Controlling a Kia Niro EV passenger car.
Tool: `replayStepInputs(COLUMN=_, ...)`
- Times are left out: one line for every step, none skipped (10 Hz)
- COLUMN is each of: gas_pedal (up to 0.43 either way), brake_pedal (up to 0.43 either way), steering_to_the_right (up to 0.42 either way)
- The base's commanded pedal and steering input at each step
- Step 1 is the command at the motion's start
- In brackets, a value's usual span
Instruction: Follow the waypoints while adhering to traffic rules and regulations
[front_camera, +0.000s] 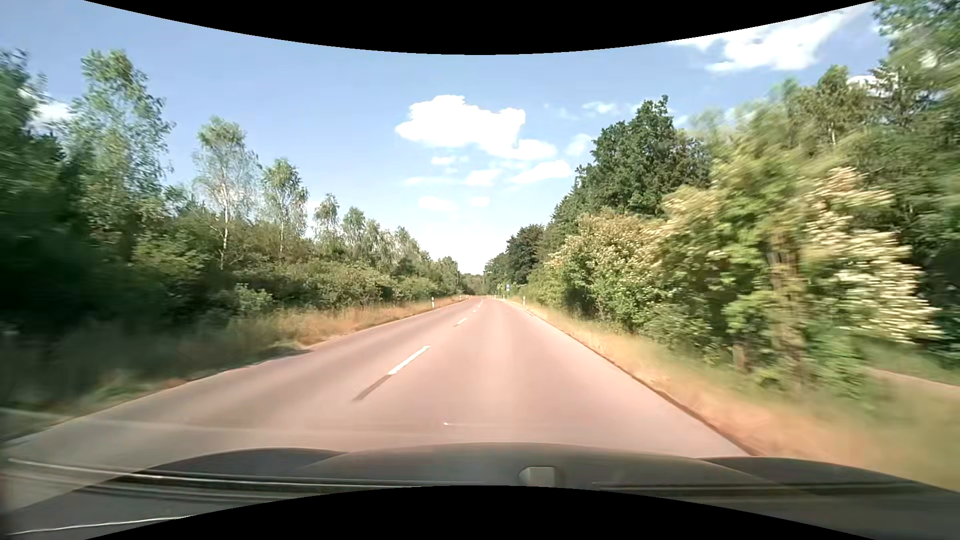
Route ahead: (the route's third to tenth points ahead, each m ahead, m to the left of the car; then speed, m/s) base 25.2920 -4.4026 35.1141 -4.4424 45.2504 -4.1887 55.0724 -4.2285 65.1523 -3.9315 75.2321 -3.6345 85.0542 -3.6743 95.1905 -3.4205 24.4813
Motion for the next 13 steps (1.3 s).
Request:
replayStepInputs(gas_pedal=0.118, brake_pedal=0.006, steering_to_the_right=-0.009)
replayStepInputs(gas_pedal=0.118, brake_pedal=0.006, steering_to_the_right=-0.009)
replayStepInputs(gas_pedal=0.118, brake_pedal=0.006, steering_to_the_right=-0.009)
replayStepInputs(gas_pedal=0.118, brake_pedal=0.006, steering_to_the_right=-0.008)
replayStepInputs(gas_pedal=0.118, brake_pedal=0.006, steering_to_the_right=-0.008)
replayStepInputs(gas_pedal=0.118, brake_pedal=0.006, steering_to_the_right=-0.006)
replayStepInputs(gas_pedal=0.118, brake_pedal=0.006, steering_to_the_right=-0.003)
replayStepInputs(gas_pedal=0.118, brake_pedal=0.006, steering_to_the_right=-0.001)
replayStepInputs(gas_pedal=0.118, brake_pedal=0.006, steering_to_the_right=-0.002)
replayStepInputs(gas_pedal=0.150, brake_pedal=0.006, steering_to_the_right=-0.002)
replayStepInputs(gas_pedal=0.150, brake_pedal=0.006, steering_to_the_right=-0.002)
replayStepInputs(gas_pedal=0.150, brake_pedal=0.006, steering_to_the_right=-0.002)
replayStepInputs(gas_pedal=0.150, brake_pedal=0.006, steering_to_the_right=-0.003)
